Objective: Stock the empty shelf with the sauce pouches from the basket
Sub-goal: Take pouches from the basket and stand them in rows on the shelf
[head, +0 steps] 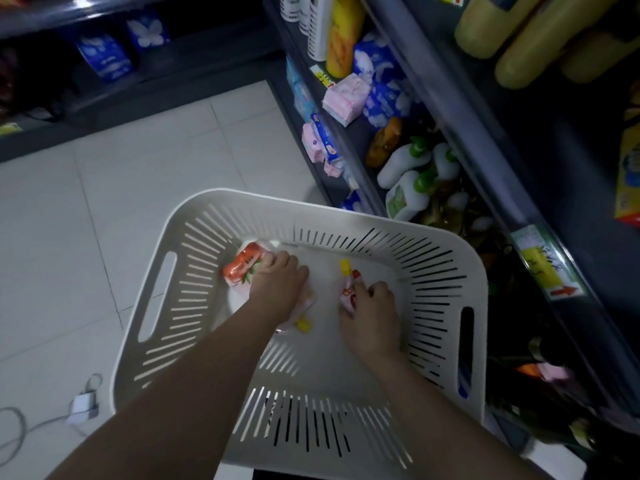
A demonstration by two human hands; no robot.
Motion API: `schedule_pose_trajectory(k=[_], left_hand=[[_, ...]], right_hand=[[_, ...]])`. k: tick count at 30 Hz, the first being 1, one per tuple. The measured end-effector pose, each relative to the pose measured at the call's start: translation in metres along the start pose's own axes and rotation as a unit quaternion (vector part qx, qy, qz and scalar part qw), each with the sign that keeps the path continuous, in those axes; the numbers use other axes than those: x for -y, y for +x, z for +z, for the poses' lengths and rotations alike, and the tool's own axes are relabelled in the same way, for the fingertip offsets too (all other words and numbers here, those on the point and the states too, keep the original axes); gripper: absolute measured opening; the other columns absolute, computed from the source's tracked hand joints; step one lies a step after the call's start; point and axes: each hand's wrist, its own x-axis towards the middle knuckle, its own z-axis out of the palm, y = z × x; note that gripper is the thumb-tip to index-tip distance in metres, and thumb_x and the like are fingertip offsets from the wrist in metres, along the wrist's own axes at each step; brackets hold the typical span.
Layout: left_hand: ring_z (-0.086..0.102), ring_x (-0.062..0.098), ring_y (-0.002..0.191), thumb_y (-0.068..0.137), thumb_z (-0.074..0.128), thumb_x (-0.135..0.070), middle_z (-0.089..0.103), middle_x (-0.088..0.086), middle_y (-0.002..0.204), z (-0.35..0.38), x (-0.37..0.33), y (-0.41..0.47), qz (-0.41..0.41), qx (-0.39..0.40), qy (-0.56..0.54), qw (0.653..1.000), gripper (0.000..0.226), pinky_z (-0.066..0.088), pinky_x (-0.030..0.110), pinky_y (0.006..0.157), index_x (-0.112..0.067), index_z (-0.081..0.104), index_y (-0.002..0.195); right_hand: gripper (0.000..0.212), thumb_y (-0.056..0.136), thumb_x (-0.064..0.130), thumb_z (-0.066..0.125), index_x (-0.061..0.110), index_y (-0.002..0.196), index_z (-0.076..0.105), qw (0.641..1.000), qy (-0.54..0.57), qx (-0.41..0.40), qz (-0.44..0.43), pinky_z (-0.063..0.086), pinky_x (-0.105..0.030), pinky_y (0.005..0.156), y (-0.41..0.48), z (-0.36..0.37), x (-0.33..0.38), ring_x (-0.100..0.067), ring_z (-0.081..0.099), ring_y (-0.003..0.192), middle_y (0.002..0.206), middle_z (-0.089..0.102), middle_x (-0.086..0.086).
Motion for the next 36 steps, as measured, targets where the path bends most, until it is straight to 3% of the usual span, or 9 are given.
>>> schedule_pose_trajectory(k=[5, 10, 12, 13, 16, 21, 29, 32, 36], left_hand=[[0.048, 0.023, 0.114, 0.084, 0.047, -0.049, 0.057, 0.004, 0.118, -0.008, -0.005, -0.001, -0.080, 0.105, 0.047, 0.990, 0.045, 0.027, 0.038, 0.097, -0.019, 0.058, 0.116], [0.057, 0.028, 0.094, 0.064, 0.073, -0.033, 0.058, 0.006, 0.101, 0.012, -0.013, -0.004, -0.009, 0.032, -0.084, 0.996, 0.049, 0.043, 0.035, 0.075, -0.017, 0.058, 0.109], [0.059, 0.028, 0.077, 0.049, 0.081, -0.027, 0.059, 0.006, 0.083, 0.014, -0.016, -0.005, 0.003, 0.002, -0.063, 0.998, 0.043, 0.047, 0.033, 0.060, -0.018, 0.065, 0.088], [0.059, 0.029, 0.081, 0.056, 0.078, -0.025, 0.058, 0.007, 0.085, 0.012, -0.017, -0.005, 0.001, 0.009, -0.067, 0.998, 0.032, 0.047, 0.034, 0.064, -0.017, 0.067, 0.085], [0.050, 0.030, 0.108, 0.081, 0.058, -0.019, 0.054, 0.008, 0.109, 0.005, -0.018, -0.004, -0.011, 0.063, -0.075, 0.995, 0.023, 0.041, 0.035, 0.084, -0.017, 0.068, 0.101], [0.057, 0.025, 0.095, 0.079, 0.061, -0.025, 0.062, 0.002, 0.099, -0.021, -0.005, -0.019, -0.078, 0.108, -0.190, 0.973, 0.017, 0.039, 0.027, 0.069, -0.024, 0.072, 0.092], [0.066, 0.017, 0.085, 0.076, 0.062, -0.014, 0.072, -0.006, 0.084, -0.046, 0.009, -0.091, -0.061, -0.042, -0.352, 0.933, 0.014, 0.045, 0.030, 0.082, -0.024, 0.073, 0.076], [0.065, 0.018, 0.075, 0.065, 0.059, -0.020, 0.065, -0.011, 0.069, -0.059, -0.002, -0.121, -0.094, -0.116, -0.441, 0.885, 0.016, 0.050, 0.032, 0.072, -0.029, 0.067, 0.076], [0.059, 0.006, 0.068, 0.075, 0.070, -0.010, 0.063, -0.011, 0.067, -0.079, -0.013, -0.151, -0.110, -0.242, -0.506, 0.820, 0.028, 0.047, 0.031, 0.066, -0.034, 0.062, 0.062]], right_hand=[[0.034, 0.078, 0.028, 0.061, 0.013, 0.109, 0.063, 1.000, 0.010, -0.019, -0.009, 0.046, -0.035, 0.068, -0.002, -0.006, -0.004, -0.031, 0.055, 0.092, 0.101, 0.057, -0.012], [0.020, 0.067, 0.024, 0.079, 0.013, 0.065, 0.063, 0.994, -0.034, -0.090, -0.048, 0.042, -0.029, 0.049, 0.001, -0.011, 0.002, -0.028, 0.058, 0.063, 0.067, 0.058, -0.007], [0.018, 0.074, 0.025, 0.075, 0.015, 0.068, 0.062, 0.993, -0.024, -0.103, -0.051, 0.040, -0.029, 0.050, 0.002, -0.014, 0.002, -0.028, 0.059, 0.062, 0.066, 0.060, -0.005], [0.014, 0.078, 0.024, 0.071, 0.015, 0.072, 0.062, 0.993, -0.013, -0.109, -0.050, 0.040, -0.030, 0.053, 0.003, -0.016, 0.002, -0.029, 0.059, 0.063, 0.067, 0.062, -0.006], [0.015, 0.083, 0.022, 0.065, 0.014, 0.071, 0.059, 0.990, 0.027, -0.129, -0.041, 0.034, -0.031, 0.056, 0.002, -0.024, 0.001, -0.030, 0.057, 0.068, 0.070, 0.061, -0.007], [0.027, 0.084, 0.019, 0.064, 0.013, 0.060, 0.054, 0.984, 0.086, -0.156, -0.030, 0.026, -0.029, 0.056, -0.014, -0.041, 0.002, -0.030, 0.055, 0.069, 0.070, 0.059, -0.009], [0.032, 0.070, 0.036, 0.051, 0.014, 0.071, 0.074, 0.938, 0.289, -0.177, -0.069, 0.039, -0.032, 0.057, -0.059, -0.063, -0.009, -0.019, 0.055, 0.062, 0.064, 0.061, -0.002], [0.017, 0.076, 0.019, 0.061, 0.014, 0.082, 0.076, 0.930, 0.306, -0.187, -0.084, 0.039, -0.023, 0.064, -0.079, -0.081, -0.009, -0.019, 0.060, 0.070, 0.074, 0.068, -0.001], [0.013, 0.081, 0.011, 0.066, 0.018, 0.088, 0.075, 0.926, 0.303, -0.207, -0.083, 0.048, -0.030, 0.072, -0.102, -0.116, -0.008, -0.017, 0.062, 0.083, 0.085, 0.070, 0.004]])
